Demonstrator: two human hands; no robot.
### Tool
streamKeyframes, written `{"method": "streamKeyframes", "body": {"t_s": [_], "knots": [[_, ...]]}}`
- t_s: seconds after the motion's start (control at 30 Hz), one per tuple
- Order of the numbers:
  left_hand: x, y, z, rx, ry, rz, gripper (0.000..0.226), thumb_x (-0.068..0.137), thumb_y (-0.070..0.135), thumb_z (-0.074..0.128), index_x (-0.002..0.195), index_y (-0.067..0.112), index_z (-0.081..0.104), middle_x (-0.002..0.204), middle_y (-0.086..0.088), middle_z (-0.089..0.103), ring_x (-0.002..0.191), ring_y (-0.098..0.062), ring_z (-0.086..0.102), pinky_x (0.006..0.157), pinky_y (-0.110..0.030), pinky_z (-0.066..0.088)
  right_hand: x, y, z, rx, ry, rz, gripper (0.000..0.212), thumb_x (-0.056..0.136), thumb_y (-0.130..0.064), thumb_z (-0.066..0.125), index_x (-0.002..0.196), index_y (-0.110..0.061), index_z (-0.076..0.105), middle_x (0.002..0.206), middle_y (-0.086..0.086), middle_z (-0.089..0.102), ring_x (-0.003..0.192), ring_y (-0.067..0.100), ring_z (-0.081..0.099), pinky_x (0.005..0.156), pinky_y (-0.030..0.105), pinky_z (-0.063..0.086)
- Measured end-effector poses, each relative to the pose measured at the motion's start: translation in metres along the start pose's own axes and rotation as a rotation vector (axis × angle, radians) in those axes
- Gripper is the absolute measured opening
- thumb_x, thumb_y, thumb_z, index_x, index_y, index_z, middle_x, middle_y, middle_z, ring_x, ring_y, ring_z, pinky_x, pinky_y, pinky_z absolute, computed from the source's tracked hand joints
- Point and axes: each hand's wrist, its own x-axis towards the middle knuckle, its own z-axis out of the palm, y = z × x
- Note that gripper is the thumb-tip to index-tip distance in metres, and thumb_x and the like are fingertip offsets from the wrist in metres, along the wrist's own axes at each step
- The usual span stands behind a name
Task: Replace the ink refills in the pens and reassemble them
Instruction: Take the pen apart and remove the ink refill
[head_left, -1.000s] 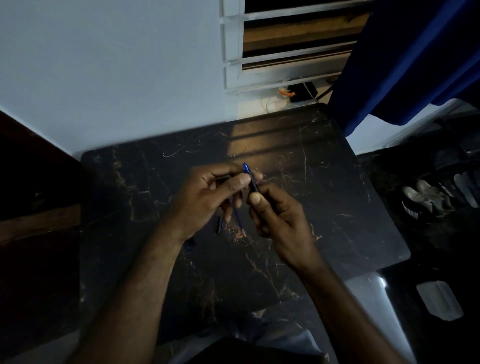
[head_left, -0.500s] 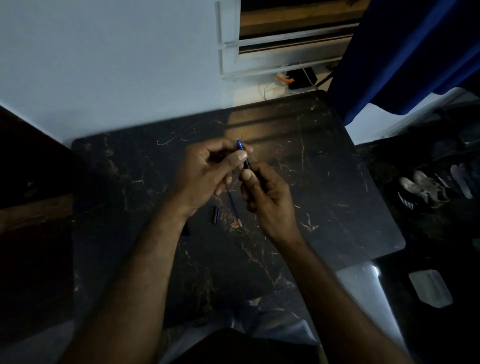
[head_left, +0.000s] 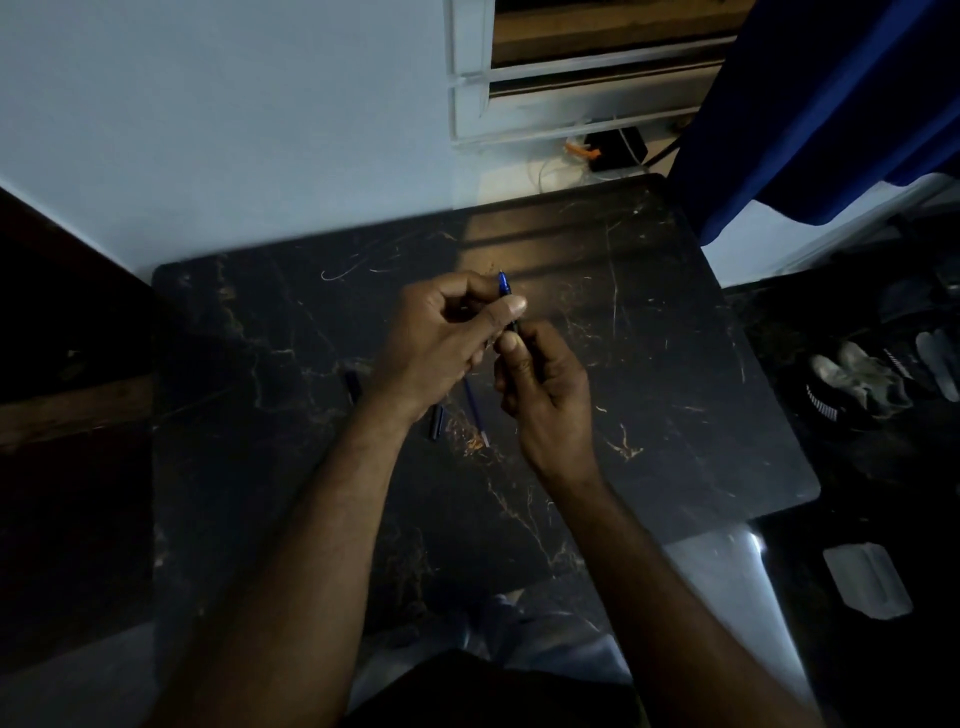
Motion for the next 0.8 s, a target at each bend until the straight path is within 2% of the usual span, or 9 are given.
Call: {"method": "streamKeyframes", "body": {"t_s": [0.07, 0.13, 0.23, 0.3, 0.37, 0.47, 0.57, 0.7, 0.8], "knots": [[0.002, -0.001, 0.009, 0.036, 0.088, 0.021, 0.022, 0.097, 0.026, 0.083, 0.080, 0.023, 0.069, 0.066, -0.013, 0.066, 0.050, -0.006, 0.055, 0.050, -0.019, 0.045, -0.002, 0.002, 0.003, -0.008, 0.017, -0.017, 0.020, 0.115, -0.005, 0.051, 0.110, 0.010, 0.063, 0.073, 0.014, 0.053, 0.062, 0.022, 0.048, 0.057, 0.036, 0.039], [0.005, -0.003, 0.016, 0.063, 0.117, 0.020, 0.026, 0.098, 0.025, 0.082, 0.080, 0.022, 0.063, 0.063, -0.003, 0.065, 0.053, -0.003, 0.059, 0.056, -0.016, 0.047, -0.002, 0.003, 0.004, -0.025, 0.013, -0.025, 0.023, 0.113, -0.011, 0.052, 0.113, 0.008, 0.064, 0.075, 0.007, 0.055, 0.064, 0.016, 0.050, 0.058, 0.033, 0.040], [0.011, -0.001, 0.009, 0.040, -0.072, -0.038, 0.007, 0.101, 0.024, 0.077, 0.107, 0.022, 0.074, 0.070, 0.010, 0.063, 0.054, 0.001, 0.059, 0.050, -0.012, 0.045, 0.001, 0.008, -0.002, -0.038, -0.006, 0.005, 0.020, 0.115, -0.009, 0.051, 0.119, 0.003, 0.067, 0.077, 0.005, 0.058, 0.064, 0.011, 0.051, 0.057, 0.028, 0.042], [0.016, -0.004, -0.002, 0.000, -0.186, -0.064, 0.017, 0.104, 0.022, 0.072, 0.119, 0.021, 0.079, 0.075, 0.001, 0.067, 0.055, -0.005, 0.058, 0.044, -0.018, 0.043, 0.004, 0.012, -0.009, -0.047, -0.010, 0.030, 0.019, 0.116, -0.006, 0.049, 0.117, 0.001, 0.066, 0.077, 0.007, 0.058, 0.063, 0.012, 0.051, 0.055, 0.030, 0.043], [0.018, -0.007, -0.007, -0.008, -0.189, -0.059, 0.014, 0.104, 0.022, 0.073, 0.113, 0.020, 0.083, 0.077, -0.011, 0.070, 0.058, -0.010, 0.061, 0.042, -0.021, 0.044, 0.006, 0.018, -0.014, -0.069, 0.000, 0.047, 0.017, 0.115, -0.006, 0.050, 0.115, 0.002, 0.065, 0.077, 0.009, 0.058, 0.063, 0.013, 0.052, 0.055, 0.033, 0.043], [0.015, -0.013, 0.005, 0.007, -0.037, -0.051, 0.006, 0.097, 0.025, 0.082, 0.092, 0.023, 0.080, 0.070, -0.017, 0.070, 0.049, -0.009, 0.060, 0.039, -0.020, 0.043, 0.006, 0.024, -0.011, -0.128, 0.039, 0.010, 0.017, 0.114, -0.005, 0.053, 0.114, 0.007, 0.066, 0.078, 0.014, 0.058, 0.067, 0.019, 0.054, 0.061, 0.039, 0.044], [0.009, -0.021, 0.018, 0.061, 0.165, 0.023, 0.022, 0.095, 0.026, 0.085, 0.081, 0.023, 0.068, 0.063, -0.001, 0.069, 0.047, -0.008, 0.059, 0.047, -0.021, 0.046, 0.003, 0.029, -0.006, -0.260, 0.060, -0.071, 0.015, 0.113, -0.004, 0.056, 0.116, 0.003, 0.069, 0.080, 0.008, 0.062, 0.067, 0.020, 0.059, 0.061, 0.042, 0.050], [0.005, -0.021, 0.028, 0.261, 0.310, 0.036, 0.029, 0.100, 0.022, 0.078, 0.078, 0.022, 0.058, 0.066, 0.010, 0.057, 0.059, -0.001, 0.055, 0.061, -0.020, 0.047, 0.002, 0.030, -0.001, -0.326, 0.005, -0.142, 0.021, 0.112, -0.009, 0.058, 0.128, -0.018, 0.066, 0.088, -0.017, 0.064, 0.073, -0.001, 0.064, 0.066, 0.020, 0.053], [0.004, -0.020, 0.011, 0.130, 0.019, -0.084, 0.008, 0.102, 0.020, 0.075, 0.100, 0.015, 0.069, 0.074, 0.005, 0.064, 0.060, -0.003, 0.060, 0.055, -0.021, 0.050, -0.001, 0.036, -0.003, -0.278, -0.017, -0.092, 0.020, 0.113, -0.009, 0.056, 0.129, -0.016, 0.067, 0.085, -0.012, 0.065, 0.071, 0.002, 0.062, 0.065, 0.022, 0.050]]}}
